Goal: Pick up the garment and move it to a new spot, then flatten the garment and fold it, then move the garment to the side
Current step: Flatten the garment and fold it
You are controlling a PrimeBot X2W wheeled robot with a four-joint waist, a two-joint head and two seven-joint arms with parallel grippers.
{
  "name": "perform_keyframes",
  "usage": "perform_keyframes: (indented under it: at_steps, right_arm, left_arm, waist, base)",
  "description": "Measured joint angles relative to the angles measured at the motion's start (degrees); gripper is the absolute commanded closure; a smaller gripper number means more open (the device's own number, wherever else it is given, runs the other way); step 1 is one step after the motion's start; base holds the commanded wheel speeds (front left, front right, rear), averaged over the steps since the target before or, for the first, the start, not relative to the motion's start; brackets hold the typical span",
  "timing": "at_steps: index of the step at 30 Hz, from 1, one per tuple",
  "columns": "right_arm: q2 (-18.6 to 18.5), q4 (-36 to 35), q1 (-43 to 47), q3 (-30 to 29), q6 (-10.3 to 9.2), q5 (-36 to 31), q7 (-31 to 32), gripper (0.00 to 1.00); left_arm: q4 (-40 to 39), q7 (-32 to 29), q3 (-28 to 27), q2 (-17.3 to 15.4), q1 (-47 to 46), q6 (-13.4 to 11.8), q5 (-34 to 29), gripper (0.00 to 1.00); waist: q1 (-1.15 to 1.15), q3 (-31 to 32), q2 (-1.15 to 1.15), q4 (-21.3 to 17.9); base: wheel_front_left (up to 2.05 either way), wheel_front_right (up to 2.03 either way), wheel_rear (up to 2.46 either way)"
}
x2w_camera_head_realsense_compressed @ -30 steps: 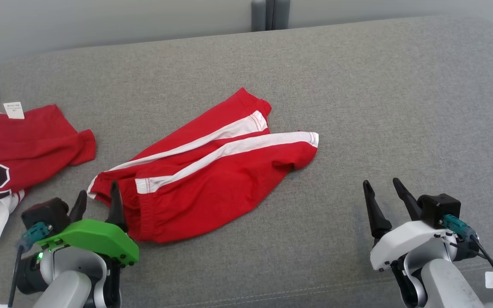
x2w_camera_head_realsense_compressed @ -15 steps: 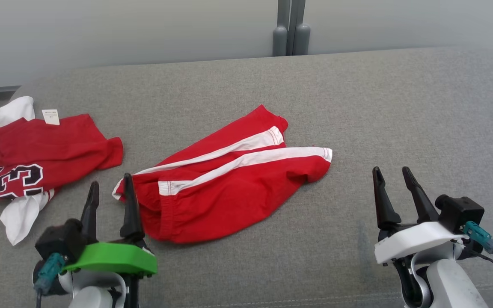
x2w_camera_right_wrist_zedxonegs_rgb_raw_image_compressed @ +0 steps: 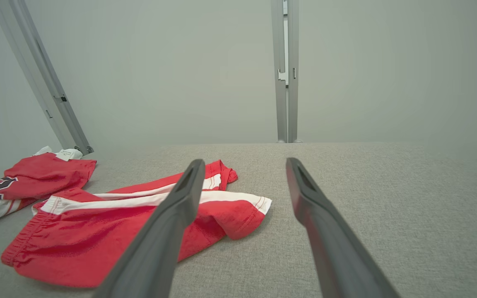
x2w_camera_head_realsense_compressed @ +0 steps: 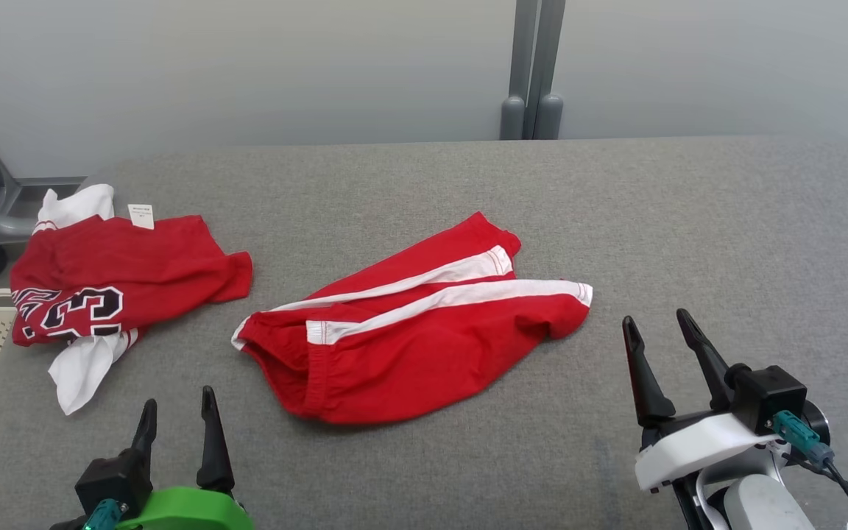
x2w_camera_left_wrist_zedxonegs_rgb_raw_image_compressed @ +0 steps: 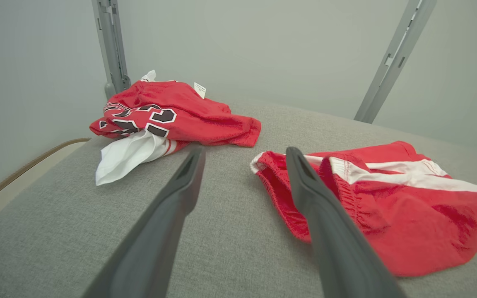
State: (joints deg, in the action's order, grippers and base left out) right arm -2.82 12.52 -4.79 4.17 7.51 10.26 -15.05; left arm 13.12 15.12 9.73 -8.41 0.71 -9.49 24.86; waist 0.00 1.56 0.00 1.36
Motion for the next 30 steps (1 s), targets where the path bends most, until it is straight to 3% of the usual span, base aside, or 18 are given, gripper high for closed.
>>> perform_keyframes:
  at_steps: [7, 16, 30]
  right_arm:
    - [0.0, 1.5, 1.0, 0.0, 0.0, -1.4, 0.0, 0.0]
    - [0.0, 4.0, 2.3, -1.8, 0.0, -3.5, 2.3, 0.0]
    - [0.0, 3.9, 2.4, -0.4, 0.0, -1.6, 2.6, 0.0]
  left_arm:
    - [1.5, -3.5, 3.3, -3.1, 0.3, 3.5, -1.3, 0.0]
    - [0.1, -4.8, 3.1, -3.4, 1.1, 3.0, -0.2, 0.0]
    - [2.4, -5.1, 3.9, -3.2, 1.0, 3.5, 0.7, 0.0]
  waist:
    - [0.0, 1.1, 0.0, 1.5]
    - [0.0, 1.3, 0.0, 1.6]
    - [0.0, 1.0, 0.0, 0.6]
  base:
    - [0.0, 0.0, 0.0]
    - [0.0, 0.0, 0.0]
    - [0.0, 0.0, 0.0]
